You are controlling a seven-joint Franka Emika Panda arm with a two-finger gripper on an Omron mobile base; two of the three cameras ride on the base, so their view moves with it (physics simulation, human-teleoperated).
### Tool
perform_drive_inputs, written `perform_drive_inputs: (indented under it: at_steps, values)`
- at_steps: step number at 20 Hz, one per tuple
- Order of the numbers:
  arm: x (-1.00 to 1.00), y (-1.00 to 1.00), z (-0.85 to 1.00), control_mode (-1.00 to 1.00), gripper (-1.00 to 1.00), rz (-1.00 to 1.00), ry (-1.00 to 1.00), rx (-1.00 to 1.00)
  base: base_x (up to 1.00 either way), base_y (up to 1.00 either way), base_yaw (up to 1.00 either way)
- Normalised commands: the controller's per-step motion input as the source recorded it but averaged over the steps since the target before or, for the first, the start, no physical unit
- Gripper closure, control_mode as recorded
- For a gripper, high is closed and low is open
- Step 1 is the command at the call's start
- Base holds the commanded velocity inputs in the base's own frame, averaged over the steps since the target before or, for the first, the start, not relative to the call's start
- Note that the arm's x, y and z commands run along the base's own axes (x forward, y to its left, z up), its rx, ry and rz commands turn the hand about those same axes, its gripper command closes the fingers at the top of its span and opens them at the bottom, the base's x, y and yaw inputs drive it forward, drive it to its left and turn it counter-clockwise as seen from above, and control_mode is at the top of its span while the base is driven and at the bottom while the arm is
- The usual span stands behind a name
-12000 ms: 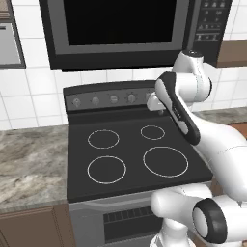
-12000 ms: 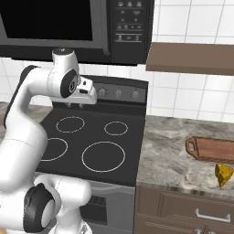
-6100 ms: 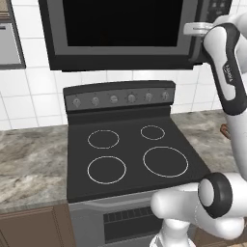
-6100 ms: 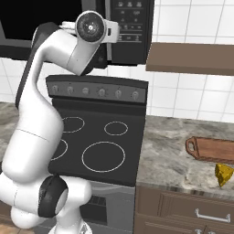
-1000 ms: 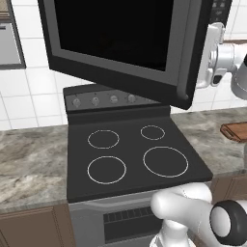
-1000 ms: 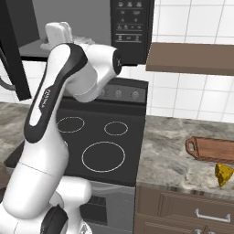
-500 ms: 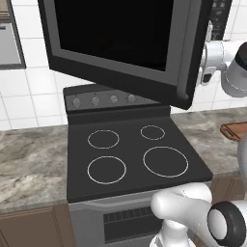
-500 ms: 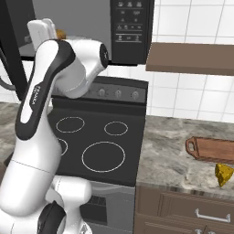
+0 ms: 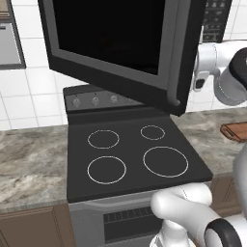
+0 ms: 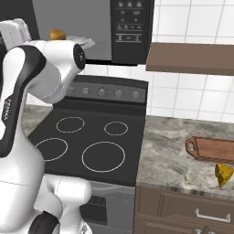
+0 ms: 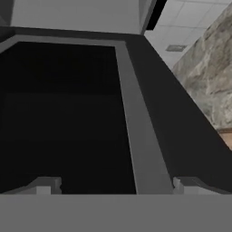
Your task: Retrieve the reheated potato from the microwave, then place the potato, cheese, and condiment on the cutting board.
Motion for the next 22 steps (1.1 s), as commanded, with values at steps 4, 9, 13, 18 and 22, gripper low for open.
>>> perform_drive_inputs:
  at_steps: [4, 9, 13, 18, 22]
  values:
    - [-0.36, 0.63, 0.00, -1.00, -1.00, 0.00, 0.05, 0.00, 0.00, 0.00, 0.00]
    - [-0.26, 0.72, -0.01, -1.00, -1.00, 0.00, 0.06, -0.01, 0.00, 0.00, 0.00]
    - [-0.23, 0.78, -0.10, -1.00, -1.00, 0.00, 0.01, -0.01, 0.00, 0.00, 0.00]
    - [-0.09, 0.80, -0.16, -1.00, -1.00, -0.03, 0.01, -0.03, 0.00, 0.00, 0.00]
    - [0.10, 0.79, -0.15, -1.00, -1.00, -0.11, 0.01, -0.06, 0.00, 0.00, 0.00]
